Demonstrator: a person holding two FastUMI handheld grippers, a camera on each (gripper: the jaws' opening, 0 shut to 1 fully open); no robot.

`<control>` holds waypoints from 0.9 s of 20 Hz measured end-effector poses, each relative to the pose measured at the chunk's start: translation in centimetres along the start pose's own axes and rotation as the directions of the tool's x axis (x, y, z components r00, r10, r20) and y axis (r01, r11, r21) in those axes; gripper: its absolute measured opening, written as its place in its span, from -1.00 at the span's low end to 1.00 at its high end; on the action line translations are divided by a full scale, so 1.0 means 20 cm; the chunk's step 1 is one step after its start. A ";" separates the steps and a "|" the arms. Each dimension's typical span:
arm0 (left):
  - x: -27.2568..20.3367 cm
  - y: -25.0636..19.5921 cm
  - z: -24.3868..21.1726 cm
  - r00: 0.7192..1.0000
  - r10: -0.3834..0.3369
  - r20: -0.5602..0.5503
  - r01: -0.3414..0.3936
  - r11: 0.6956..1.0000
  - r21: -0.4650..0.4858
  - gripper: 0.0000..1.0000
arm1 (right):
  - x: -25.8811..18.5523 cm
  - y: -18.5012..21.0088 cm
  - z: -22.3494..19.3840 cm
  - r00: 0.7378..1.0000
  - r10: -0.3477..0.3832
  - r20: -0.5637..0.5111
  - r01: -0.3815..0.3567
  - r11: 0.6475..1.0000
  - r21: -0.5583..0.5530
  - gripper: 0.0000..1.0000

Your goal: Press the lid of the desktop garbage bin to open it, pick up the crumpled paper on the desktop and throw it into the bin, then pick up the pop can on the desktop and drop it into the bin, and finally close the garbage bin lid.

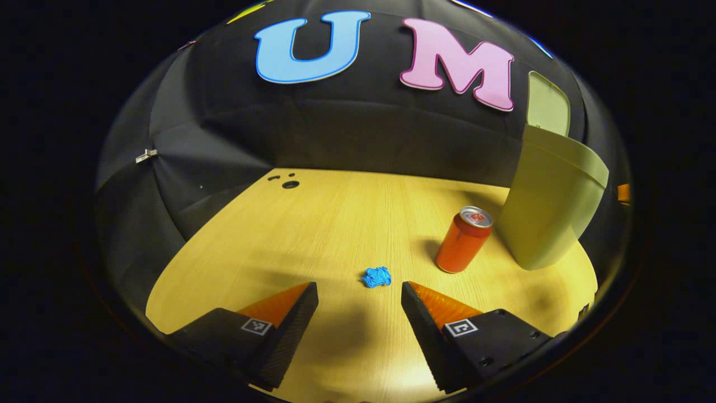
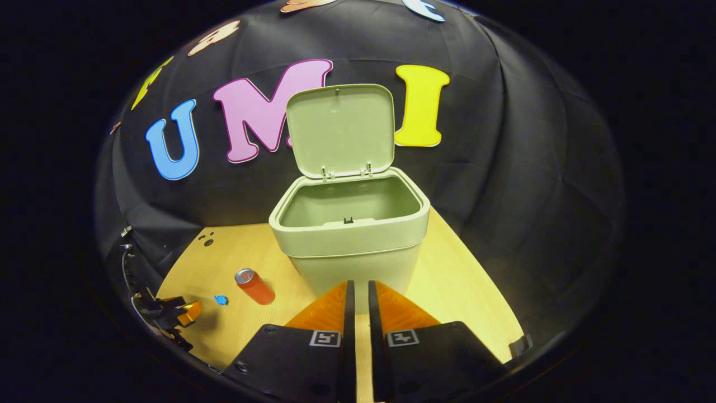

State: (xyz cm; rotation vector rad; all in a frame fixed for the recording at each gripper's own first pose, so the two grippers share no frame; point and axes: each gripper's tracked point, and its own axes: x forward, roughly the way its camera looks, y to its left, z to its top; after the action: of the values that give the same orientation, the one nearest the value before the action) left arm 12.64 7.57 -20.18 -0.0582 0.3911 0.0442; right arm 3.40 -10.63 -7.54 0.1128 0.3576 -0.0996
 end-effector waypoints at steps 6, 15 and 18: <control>0.25 -0.07 -0.04 0.998 0.033 -0.055 -0.032 0.999 0.018 0.92 | 0.05 0.04 -0.11 0.996 0.064 -0.058 -0.067 0.997 -0.048 0.36; 0.44 -0.10 -0.12 0.989 0.078 -0.127 -0.073 0.996 0.043 0.92 | 0.09 0.06 -0.31 0.978 0.124 -0.168 -0.133 0.990 -0.046 0.99; 0.46 -0.10 -0.13 0.988 0.069 -0.141 -0.064 0.997 0.035 0.92 | 0.08 0.05 -0.32 0.978 0.124 -0.170 -0.133 0.990 -0.043 0.98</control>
State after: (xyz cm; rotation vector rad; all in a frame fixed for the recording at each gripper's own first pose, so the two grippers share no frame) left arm 20.23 5.70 -25.99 -0.0182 0.5364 0.1004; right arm 2.82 -8.85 -14.01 0.0910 0.5192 0.0484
